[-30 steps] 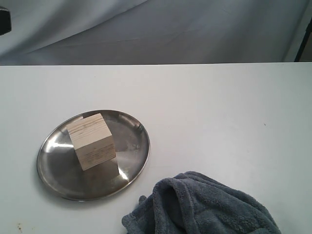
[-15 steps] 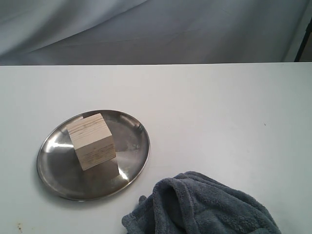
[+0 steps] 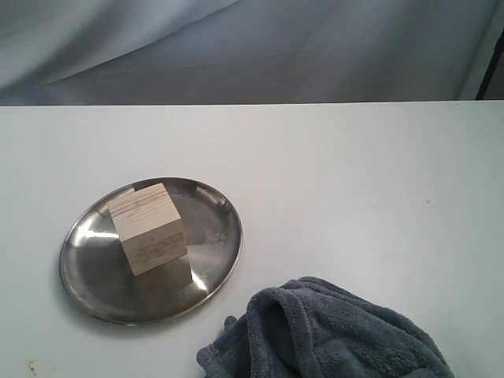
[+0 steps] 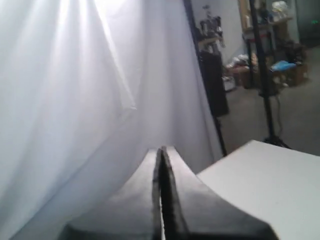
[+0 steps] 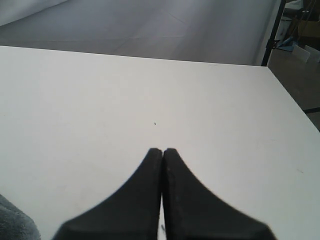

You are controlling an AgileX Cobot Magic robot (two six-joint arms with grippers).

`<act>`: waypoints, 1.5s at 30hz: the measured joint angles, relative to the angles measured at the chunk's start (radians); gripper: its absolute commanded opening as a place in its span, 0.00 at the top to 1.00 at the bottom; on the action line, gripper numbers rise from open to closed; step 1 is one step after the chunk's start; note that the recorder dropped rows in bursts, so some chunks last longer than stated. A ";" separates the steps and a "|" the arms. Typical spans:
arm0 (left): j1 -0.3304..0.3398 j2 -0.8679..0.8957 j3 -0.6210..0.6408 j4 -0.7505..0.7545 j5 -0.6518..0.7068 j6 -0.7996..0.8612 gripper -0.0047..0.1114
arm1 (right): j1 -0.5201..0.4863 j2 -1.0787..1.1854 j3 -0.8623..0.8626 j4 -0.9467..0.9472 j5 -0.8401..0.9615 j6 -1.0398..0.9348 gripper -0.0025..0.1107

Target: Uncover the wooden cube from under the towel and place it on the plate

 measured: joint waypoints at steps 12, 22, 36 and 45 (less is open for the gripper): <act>0.124 -0.366 0.466 0.035 -0.539 -0.036 0.96 | 0.000 0.000 0.000 0.000 0.000 0.000 0.98; 0.124 -0.366 0.488 0.035 -0.585 -0.038 0.96 | 0.000 0.000 0.000 0.000 0.000 0.000 0.98; 0.124 -0.365 0.692 0.645 -0.553 -0.721 0.96 | 0.000 0.000 0.000 0.000 0.000 0.000 0.98; 0.124 -0.365 0.715 0.649 -0.395 -0.739 0.96 | 0.000 0.000 0.000 0.000 0.000 0.000 0.98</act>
